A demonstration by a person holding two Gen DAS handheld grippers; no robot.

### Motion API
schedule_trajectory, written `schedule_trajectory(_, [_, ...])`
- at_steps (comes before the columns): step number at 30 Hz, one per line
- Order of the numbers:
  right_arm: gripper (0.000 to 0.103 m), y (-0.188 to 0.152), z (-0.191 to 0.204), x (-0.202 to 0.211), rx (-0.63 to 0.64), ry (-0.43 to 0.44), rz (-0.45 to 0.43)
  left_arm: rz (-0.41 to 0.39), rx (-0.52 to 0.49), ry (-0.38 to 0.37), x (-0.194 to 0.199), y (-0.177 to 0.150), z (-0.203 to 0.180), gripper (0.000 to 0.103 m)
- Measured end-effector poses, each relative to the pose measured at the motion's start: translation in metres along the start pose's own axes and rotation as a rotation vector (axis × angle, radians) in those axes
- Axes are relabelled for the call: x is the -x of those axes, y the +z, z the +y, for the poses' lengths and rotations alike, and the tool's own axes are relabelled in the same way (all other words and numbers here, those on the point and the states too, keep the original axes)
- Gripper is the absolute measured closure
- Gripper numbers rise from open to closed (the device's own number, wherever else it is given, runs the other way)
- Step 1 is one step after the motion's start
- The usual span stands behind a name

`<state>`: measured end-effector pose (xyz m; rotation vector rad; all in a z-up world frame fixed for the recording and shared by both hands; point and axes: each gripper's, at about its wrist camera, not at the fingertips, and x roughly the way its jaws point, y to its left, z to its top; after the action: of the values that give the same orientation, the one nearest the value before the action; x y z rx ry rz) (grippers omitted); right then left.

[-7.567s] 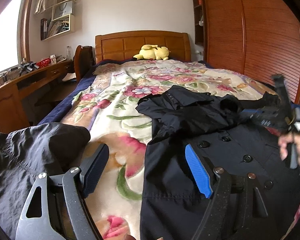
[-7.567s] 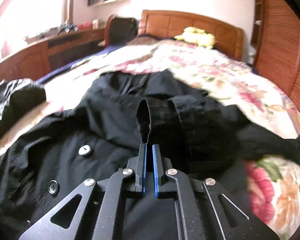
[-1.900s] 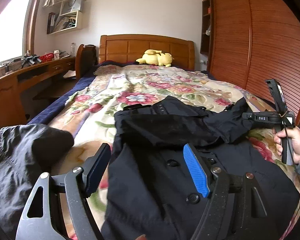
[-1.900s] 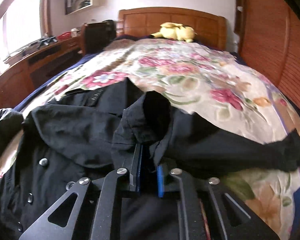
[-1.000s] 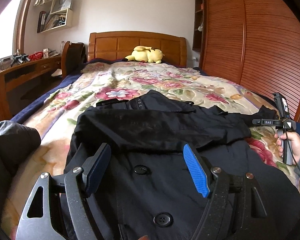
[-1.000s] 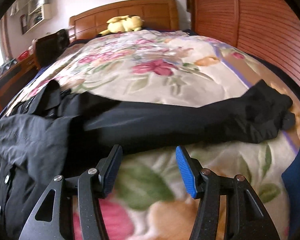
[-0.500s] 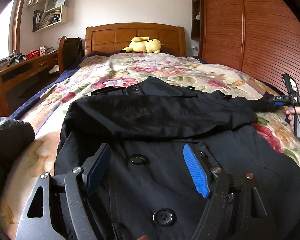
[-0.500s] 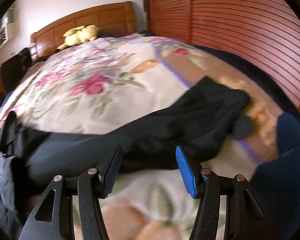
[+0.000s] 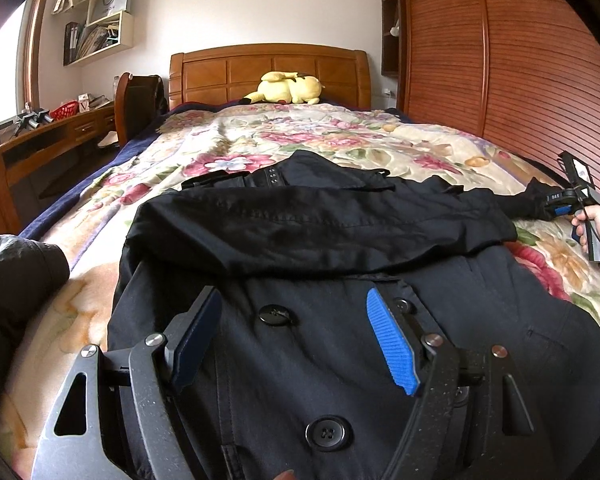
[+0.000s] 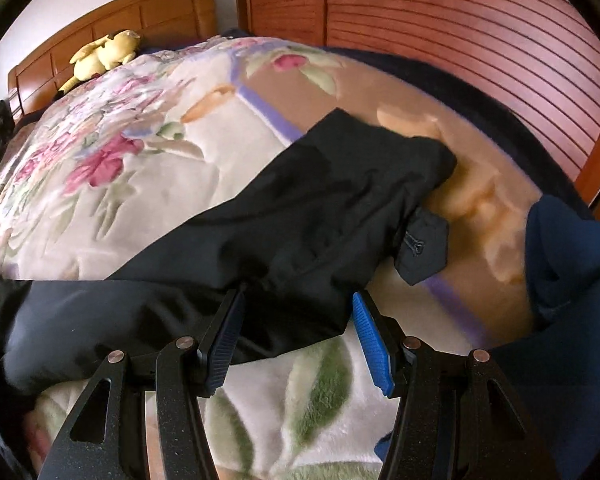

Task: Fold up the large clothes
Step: 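Grasp the sleeve end with the right tool and lift it up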

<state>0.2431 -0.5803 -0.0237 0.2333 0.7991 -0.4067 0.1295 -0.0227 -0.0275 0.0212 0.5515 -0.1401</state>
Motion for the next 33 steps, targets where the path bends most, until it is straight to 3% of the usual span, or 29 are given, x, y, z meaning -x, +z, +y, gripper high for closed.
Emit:
schedule_trajectory(5, [0.047, 0.004, 0.009, -0.015, 0.035, -0.017, 0.033, 0.0, 0.0, 0.0, 0.0, 0.0, 0.0, 0.027])
schedule_trajectory(7, [0.055, 0.003, 0.012, -0.02, 0.057, -0.029, 0.044, 0.0, 0.0, 0.0, 0.0, 0.0, 0.0, 0.027])
schedule_trajectory(9, [0.079, 0.003, 0.014, -0.021, 0.082, -0.034, 0.043, -0.001, 0.0, 0.0, 0.0, 0.0, 0.0, 0.027])
schedule_trajectory(12, [0.094, 0.001, 0.019, -0.014, 0.134, -0.031, 0.011, -0.001, -0.002, 0.0, -0.001, 0.0, -0.001, 0.027])
schedule_trajectory(19, [0.096, 0.009, 0.028, 0.053, 0.188, -0.007, -0.201, -0.011, -0.004, 0.006, 0.002, 0.0, -0.001, 0.027])
schedule_trajectory(24, [0.096, 0.015, 0.05, 0.113, 0.258, 0.048, -0.298, -0.041, -0.04, 0.032, 0.018, 0.004, -0.002, 0.027])
schedule_trajectory(33, [0.097, -0.004, 0.113, 0.217, 0.403, 0.143, -0.431, -0.094, -0.017, 0.0, 0.059, 0.015, 0.014, 0.027])
